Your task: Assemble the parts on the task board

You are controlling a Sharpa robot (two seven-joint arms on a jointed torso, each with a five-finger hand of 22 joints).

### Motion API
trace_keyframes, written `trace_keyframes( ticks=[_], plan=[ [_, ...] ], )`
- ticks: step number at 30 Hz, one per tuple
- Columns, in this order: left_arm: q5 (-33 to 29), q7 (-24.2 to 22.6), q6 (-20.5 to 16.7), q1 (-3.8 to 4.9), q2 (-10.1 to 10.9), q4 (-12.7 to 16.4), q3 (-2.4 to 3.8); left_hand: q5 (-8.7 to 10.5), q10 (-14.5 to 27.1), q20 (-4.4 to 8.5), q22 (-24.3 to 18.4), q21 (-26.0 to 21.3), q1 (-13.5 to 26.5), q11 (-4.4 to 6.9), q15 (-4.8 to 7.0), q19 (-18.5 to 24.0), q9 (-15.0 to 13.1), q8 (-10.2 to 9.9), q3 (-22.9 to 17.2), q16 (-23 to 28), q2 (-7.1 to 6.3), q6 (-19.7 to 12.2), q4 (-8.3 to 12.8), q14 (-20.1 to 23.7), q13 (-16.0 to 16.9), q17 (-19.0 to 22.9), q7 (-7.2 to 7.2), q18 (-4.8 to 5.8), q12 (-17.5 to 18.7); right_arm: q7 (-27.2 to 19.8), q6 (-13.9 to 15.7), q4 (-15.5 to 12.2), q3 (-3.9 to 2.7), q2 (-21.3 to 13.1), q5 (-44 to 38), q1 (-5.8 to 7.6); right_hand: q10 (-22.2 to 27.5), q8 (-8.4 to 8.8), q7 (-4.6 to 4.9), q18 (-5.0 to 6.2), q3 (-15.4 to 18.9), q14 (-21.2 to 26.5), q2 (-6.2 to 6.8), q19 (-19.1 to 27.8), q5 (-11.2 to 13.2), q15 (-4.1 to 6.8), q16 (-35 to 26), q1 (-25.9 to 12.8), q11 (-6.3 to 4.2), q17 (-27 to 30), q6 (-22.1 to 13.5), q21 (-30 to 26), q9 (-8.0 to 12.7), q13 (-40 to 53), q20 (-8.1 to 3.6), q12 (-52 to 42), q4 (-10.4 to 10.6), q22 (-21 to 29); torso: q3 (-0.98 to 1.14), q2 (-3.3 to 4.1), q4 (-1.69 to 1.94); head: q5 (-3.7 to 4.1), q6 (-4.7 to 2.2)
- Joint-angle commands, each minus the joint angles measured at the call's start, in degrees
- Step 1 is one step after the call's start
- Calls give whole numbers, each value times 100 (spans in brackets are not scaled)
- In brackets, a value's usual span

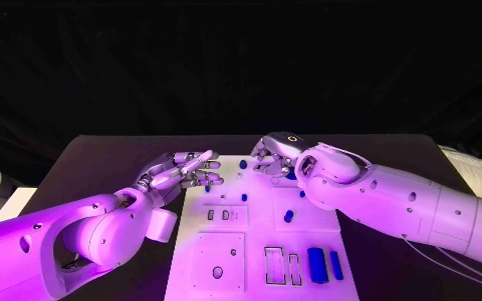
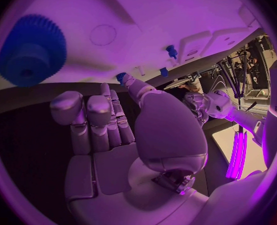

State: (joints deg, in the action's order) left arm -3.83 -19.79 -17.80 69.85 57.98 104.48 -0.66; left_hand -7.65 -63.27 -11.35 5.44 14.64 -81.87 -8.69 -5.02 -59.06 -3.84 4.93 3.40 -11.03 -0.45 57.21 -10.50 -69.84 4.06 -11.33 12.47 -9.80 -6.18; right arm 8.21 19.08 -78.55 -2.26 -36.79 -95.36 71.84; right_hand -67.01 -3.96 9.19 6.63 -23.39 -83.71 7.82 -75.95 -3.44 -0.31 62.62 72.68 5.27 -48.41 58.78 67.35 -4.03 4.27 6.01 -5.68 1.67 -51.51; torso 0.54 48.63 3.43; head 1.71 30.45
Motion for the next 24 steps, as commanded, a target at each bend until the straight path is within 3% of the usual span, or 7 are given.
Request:
trace_keyframes(
  ticks=[1, 5, 8, 13, 15, 19, 24],
  plan=[
    [-11, -38, 116, 13, 13, 7, 4, 6, 48, -36, -5, -29, -17, -10, -37, -12, 9, -15, 10, 35, 57, -30, 35, 9, -6, -5, -8, -68, 18, 199, 32, -261, -28, -268, 468, 32, -273, -6, -3, 13, 37, -91, 30, -92, -11, 55, 136, 68, -56, -173, 53, 125, -7, 49, -36, -116, 46, -177, -3, -21, -48, 7, -8],
    [-11, -37, 122, 15, 29, 3, 4, 6, 48, -36, -5, -29, -17, -10, -37, -12, 9, -15, 10, 35, 57, -30, 35, 9, -6, -5, -8, -68, 18, 432, -169, -629, -61, -763, 909, 79, -979, 38, -81, -74, 232, -188, 245, -306, -107, 167, 526, 8, -197, -695, -88, 466, 19, 295, -137, -507, 146, -685, -4, -38, -86, 17, -22],
    [-11, -36, 127, 16, 28, -10, 4, 6, 48, -36, -5, -29, -17, -10, -37, -12, 9, -15, 10, 35, 57, -30, 35, 9, -6, -5, -8, -68, 18, 552, -397, -768, -71, -1034, 1134, 99, -1406, 28, -162, -151, 615, -265, 362, -475, -326, 259, 872, -8, -298, -1150, -259, 749, 21, 661, -235, -912, 296, -1111, -7, -51, -115, 22, -23],
    [-12, -35, 137, 16, 12, -38, 3, 6, 48, -36, -5, -29, -17, -10, -37, -12, 9, -15, 10, 35, 57, -30, 35, 9, -6, -5, -8, -68, 18, 639, -663, -818, -77, -1258, 1157, 110, -1292, -20, -197, -227, 1386, -310, 278, -598, -542, 293, 1340, 271, -340, -1776, -299, 1052, -8, 1687, -279, -1715, 673, -1563, 2, -50, -136, 17, -12],
    [-12, -35, 141, 16, 5, -47, 3, 6, 48, -36, -5, -29, -17, -10, -37, -12, 9, -15, 10, 35, 57, -30, 35, 9, -6, -5, -8, -68, 18, 670, -726, -815, -78, -1301, 1127, 109, -1218, -38, -203, -255, 1586, -331, 273, -637, -580, 309, 1539, 398, -333, -2062, -274, 1160, -14, 2813, -272, -2720, 835, -1730, 2, -49, -128, 23, -7],
    [-12, -34, 146, 16, -4, -63, 3, 6, 48, -36, -5, -29, -17, -10, -37, -12, 9, -15, 10, 35, 57, -30, 35, 9, -6, -5, -8, -68, 18, 717, -807, -780, -78, -1323, 1076, 108, -1158, -54, -171, -309, 1735, -378, 173, -716, -653, 282, 1888, 591, -337, -2596, -256, 1352, -12, 5051, -242, -4777, 1104, -2036, -4, -48, -126, 44, -10],
    [-12, -33, 151, 16, -11, -74, 3, 7, 52, -39, -10, -35, -22, -13, -40, -12, 8, -22, 15, 45, 63, -35, 45, 9, -5, -13, -4, -68, 28, 744, -872, -717, -78, -1298, 1022, 102, -1305, -73, -171, -334, 1785, -417, 130, -767, -685, 242, 2078, 676, -303, -2916, -233, 1462, -14, 6039, -226, -5711, 1232, -2225, -6, -43, -116, 66, 1]
  ],
)
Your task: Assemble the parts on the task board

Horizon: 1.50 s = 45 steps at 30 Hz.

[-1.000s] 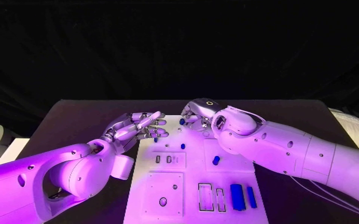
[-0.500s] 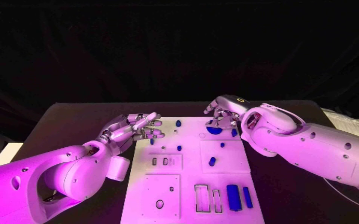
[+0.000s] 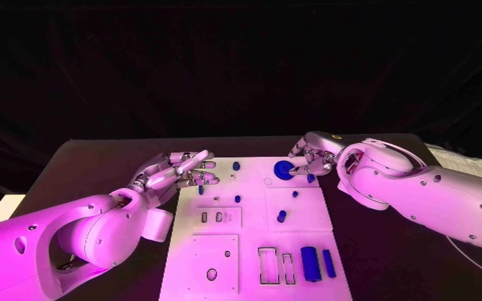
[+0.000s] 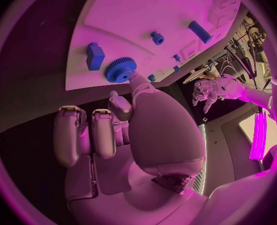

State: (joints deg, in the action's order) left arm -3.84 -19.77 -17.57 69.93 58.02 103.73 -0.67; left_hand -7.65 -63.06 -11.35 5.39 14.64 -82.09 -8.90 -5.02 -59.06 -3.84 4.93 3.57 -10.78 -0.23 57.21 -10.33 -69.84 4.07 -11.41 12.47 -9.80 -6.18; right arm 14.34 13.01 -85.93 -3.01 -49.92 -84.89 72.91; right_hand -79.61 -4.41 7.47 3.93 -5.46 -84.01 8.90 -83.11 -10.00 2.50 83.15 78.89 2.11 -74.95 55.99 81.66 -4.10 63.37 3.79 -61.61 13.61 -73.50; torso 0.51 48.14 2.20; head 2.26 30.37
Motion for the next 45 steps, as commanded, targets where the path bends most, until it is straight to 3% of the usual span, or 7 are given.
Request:
trace_keyframes(
  ticks=[1, 5, 10, 21, 37, 45],
  plan=[
    [-12, -34, 128, 8, -16, 0, 3, 7, 32, -39, -5, -35, 1, 7, -40, -12, 8, -22, -2, 20, 41, -35, 28, 9, -6, -5, -4, -69, 28, 130, -269, 30, -2, 24, -31, -6, -46, -30, 1, -66, -4, -389, 21, -55, -32, -39, 34, 61, 14, -277, 49, 38, -7, 167, -2, -149, 45, -39, -2, 7, 9, 13, 16],
    [-12, -31, 128, 8, -17, -8, 3, 7, 32, -39, -5, -35, 1, 7, -40, -12, 8, -22, -2, 20, 41, -35, 28, 9, -6, -5, -4, -69, 28, 113, -244, 71, -2, 85, -46, -13, -64, -38, 2, -78, -3, -397, -4, -75, -51, -44, 74, 96, 19, -346, 60, 76, -8, 345, 5, -301, 71, -105, -5, 2, -6, -6, 26],
    [-12, -29, 135, 8, -24, -13, 3, 7, 32, -39, -5, -35, 1, 7, -40, -12, 8, -22, -2, 20, 41, -35, 28, 9, -6, -5, -4, -69, 28, 92, -210, 110, -2, 160, -51, -16, -115, -47, 3, -90, -14, -408, -40, -96, -79, -47, 118, 126, 21, -422, 76, 112, -10, 533, 9, -480, 79, -170, -8, 5, 12, 14, 26],
    [-12, -21, 148, 7, -32, -21, 3, 7, 32, -39, -5, -35, 1, 7, -40, -12, 8, -22, -2, 20, 41, -35, 28, 9, -6, -5, -4, -69, 28, 71, -244, 268, 3, 335, -93, -38, -157, -57, 6, -102, -23, -421, -73, -118, -84, -51, 164, 159, 24, -502, 95, 148, -10, 701, 14, -637, 71, -234, -8, 9, 13, 13, 44],
    [-12, -5, 157, 7, -27, -22, 2, 7, 31, -41, -8, -38, -4, 7, -41, -12, 6, -26, 1, 27, 46, -35, 36, 9, -5, -10, -3, -69, 32, 136, -442, 277, 6, 365, -596, -79, -273, -131, -9, -126, -126, -434, -180, -159, -78, -45, 228, 345, 9, -613, 270, 224, -27, 1096, 13, -1014, -107, -370, -6, 9, 3, -2, 64],
    [-12, -3, 160, 7, -27, -27, 2, 7, 31, -41, -8, -38, -4, 7, -41, -12, 6, -26, 1, 27, 46, -35, 36, 9, -5, -10, -3, -69, 32, 161, -332, 276, 7, 393, -897, -105, -345, -306, -117, -146, -570, -448, -444, -198, 430, 26, 278, 717, -83, -707, 670, 284, -89, 1296, -39, -1195, -395, -487, -7, 10, 13, 3, 79]
  ],
)
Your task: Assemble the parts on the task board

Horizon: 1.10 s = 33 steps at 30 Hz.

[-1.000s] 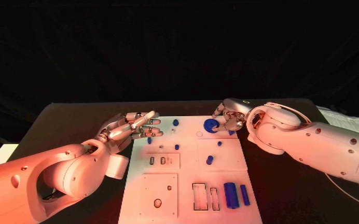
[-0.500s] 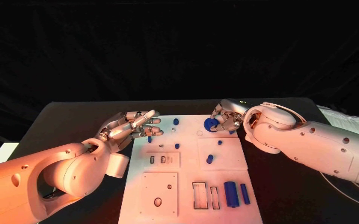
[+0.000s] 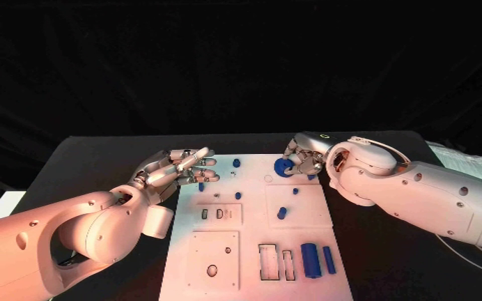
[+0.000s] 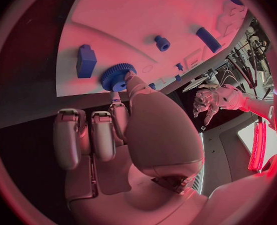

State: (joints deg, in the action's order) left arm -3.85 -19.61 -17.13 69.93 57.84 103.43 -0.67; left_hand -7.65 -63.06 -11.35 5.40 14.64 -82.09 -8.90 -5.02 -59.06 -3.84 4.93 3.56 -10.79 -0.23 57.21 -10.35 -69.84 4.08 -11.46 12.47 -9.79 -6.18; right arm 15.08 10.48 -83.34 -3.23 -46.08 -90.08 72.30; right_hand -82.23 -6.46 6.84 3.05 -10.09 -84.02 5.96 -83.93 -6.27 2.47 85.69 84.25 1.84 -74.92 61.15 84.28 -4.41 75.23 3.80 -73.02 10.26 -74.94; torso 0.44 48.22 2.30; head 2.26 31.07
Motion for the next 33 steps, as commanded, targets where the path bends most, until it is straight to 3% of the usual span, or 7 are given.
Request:
trace_keyframes(
  ticks=[1, 8, 20, 27, 33],
  plan=[
    [-11, -19, 116, 7, -8, 3, 3, 7, 31, -41, -10, -38, -4, 7, -41, -12, 6, -26, 2, 27, 46, -35, 37, 9, -6, -5, -3, -70, 32, 82, -51, 14, 30, 12, -393, -48, -100, -123, -70, -61, -140, -448, -168, -120, 73, 37, 26, 185, -67, -715, 201, 27, -67, 137, -46, -84, -74, -352, 0, 2, 1, 2, 10],
    [-11, -16, 117, 7, -8, -10, 3, 7, 30, -41, -11, -39, -8, 7, -41, -12, 6, -27, 2, 30, 49, -34, 41, 9, -6, -7, -3, -70, 34, 35, 247, -59, 30, 43, -406, -63, -147, -191, -152, -68, -311, -454, -236, -134, 47, 95, 46, 111, -132, -755, 405, 48, -112, 216, -100, -154, -130, -391, -3, 0, 5, 1, 7],
    [-11, -21, 123, 7, 14, -99, 3, 7, 30, -41, -11, -39, -8, 7, -41, -12, 6, -27, 2, 30, 49, -34, 41, 9, -6, -7, -3, -70, 34, 97, 966, -527, 29, 190, -282, -66, -153, -78, -147, -58, -436, -460, -176, -115, -187, 104, 63, -196, -135, -789, 374, 25, -105, 236, -125, -127, -101, -341, -8, 2, 20, -30, -10],
    [-11, -22, 134, 7, 20, -123, 3, 7, 30, -41, -11, -39, -8, 7, -41, -12, 6, -27, 2, 30, 49, -34, 41, 9, -6, -7, -3, -70, 34, 169, 1042, -576, 35, 521, -442, -63, -154, -61, -143, -57, -456, -461, -172, -114, -217, 102, 65, -242, -132, -794, 372, 23, -105, 238, -124, -121, -94, -336, -18, 9, 39, -55, 6],
    [-11, -22, 139, 7, 8, -152, 3, 7, 30, -41, -11, -39, -8, 7, -41, -12, 6, -27, 2, 30, 49, -34, 41, 9, -6, -7, -3, -70, 34, 161, 1011, -459, 82, 813, -499, -75, -155, -58, -143, -56, -462, -462, -175, -112, -222, 102, 67, -252, -132, -798, 374, 21, -105, 242, -123, -124, -93, -333, -11, 12, 24, -100, 26]
  ],
)
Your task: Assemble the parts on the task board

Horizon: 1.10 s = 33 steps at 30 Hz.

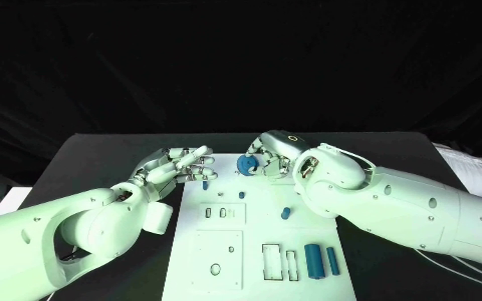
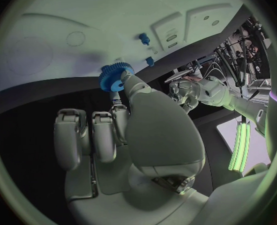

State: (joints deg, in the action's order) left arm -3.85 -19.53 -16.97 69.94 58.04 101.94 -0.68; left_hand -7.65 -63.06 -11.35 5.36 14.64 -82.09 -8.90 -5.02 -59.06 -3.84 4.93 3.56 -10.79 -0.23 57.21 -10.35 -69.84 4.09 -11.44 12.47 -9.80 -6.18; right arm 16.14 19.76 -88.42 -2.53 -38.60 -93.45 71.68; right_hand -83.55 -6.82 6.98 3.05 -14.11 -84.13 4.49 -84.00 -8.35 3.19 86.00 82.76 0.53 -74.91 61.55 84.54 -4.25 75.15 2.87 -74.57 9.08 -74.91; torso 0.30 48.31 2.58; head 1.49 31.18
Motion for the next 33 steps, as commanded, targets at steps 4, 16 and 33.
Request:
trace_keyframes(
  ticks=[4, 16, 33],
  plan=[
    [-11, -32, 127, 7, -20, -20, 3, 6, 28, -42, -10, -43, -20, 7, -41, -13, 4, -30, 0, 37, 59, -32, 53, 8, -5, -15, -4, -71, 38, 46, 35, 187, 52, 277, -176, -67, -22, -22, -157, -56, -61, -452, -28, -105, -15, 29, 37, -106, -1, -803, 334, -6, -122, 246, -31, 36, 26, -335, 4, 3, -7, -51, 34],
    [-11, -32, 130, 7, -26, -26, 3, 6, 28, -42, -10, -43, -20, 7, -41, -13, 4, -30, 0, 37, 59, -32, 53, 8, -5, -15, -4, -71, 38, 72, -166, 539, 95, 617, -185, -156, -17, 0, -149, -55, -65, -452, -10, -105, -19, 26, 39, -154, 5, -806, 322, -7, -119, 243, -29, 49, 29, -334, 14, -3, -32, -107, 61],
    [-11, -14, 138, 7, -25, -11, 3, 6, 28, -42, -10, -43, -20, 7, -41, -13, 4, -30, 0, 37, 59, -32, 53, 8, -5, -15, -4, -71, 38, 196, -236, 812, 116, 814, -170, -166, 319, 335, 138, -56, 110, -467, 290, -97, 279, -191, 89, -651, 260, -909, -621, -21, 45, -211, 160, 732, 175, -327, 13, -4, -30, -111, 54]
  ],
)
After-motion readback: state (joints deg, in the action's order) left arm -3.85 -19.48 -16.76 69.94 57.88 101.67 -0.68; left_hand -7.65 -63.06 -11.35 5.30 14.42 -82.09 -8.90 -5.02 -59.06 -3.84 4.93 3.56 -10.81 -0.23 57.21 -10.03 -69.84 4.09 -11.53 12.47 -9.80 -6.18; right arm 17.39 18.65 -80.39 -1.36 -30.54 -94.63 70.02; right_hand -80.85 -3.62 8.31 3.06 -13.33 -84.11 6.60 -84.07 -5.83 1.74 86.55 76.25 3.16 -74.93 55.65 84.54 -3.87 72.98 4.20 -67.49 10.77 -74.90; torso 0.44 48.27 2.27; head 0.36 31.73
